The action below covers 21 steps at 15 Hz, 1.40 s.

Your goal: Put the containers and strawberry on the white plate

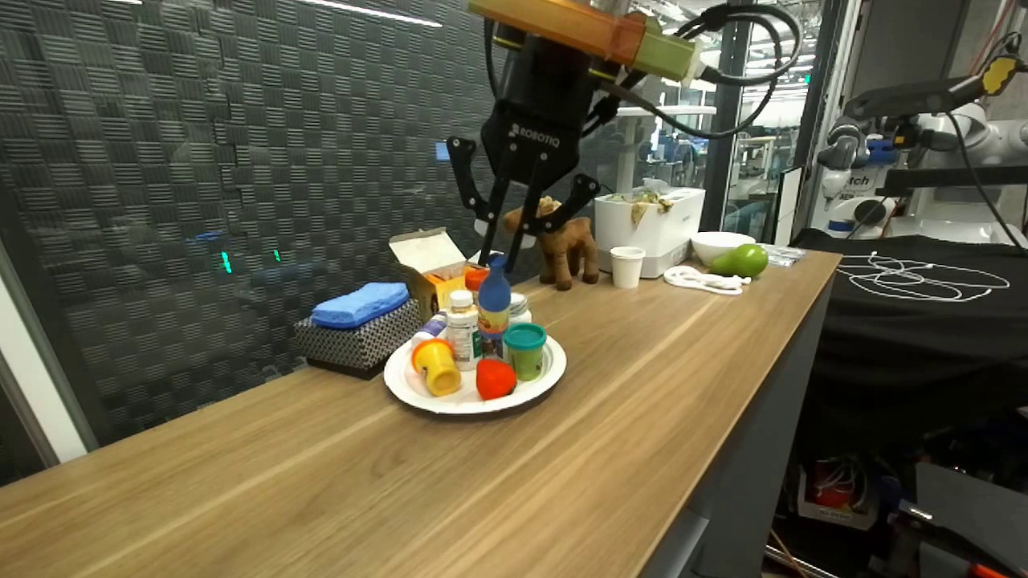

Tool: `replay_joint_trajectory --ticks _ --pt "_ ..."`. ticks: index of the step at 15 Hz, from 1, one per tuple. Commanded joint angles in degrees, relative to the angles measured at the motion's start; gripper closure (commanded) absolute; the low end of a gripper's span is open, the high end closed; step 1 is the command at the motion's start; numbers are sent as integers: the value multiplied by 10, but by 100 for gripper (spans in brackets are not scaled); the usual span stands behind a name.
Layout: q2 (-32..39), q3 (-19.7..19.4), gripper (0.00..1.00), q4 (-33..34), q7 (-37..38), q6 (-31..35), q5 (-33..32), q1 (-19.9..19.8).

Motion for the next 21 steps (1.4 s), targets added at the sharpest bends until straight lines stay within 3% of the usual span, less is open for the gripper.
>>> replay_joint_trajectory --ticks 1,10,21 --pt "-5 -2 95 -16 -41 33 35 -6" --pt "31 -10 95 2 -113 56 86 -15" --pt "95 -28 95 63 -170 9 126 -43"
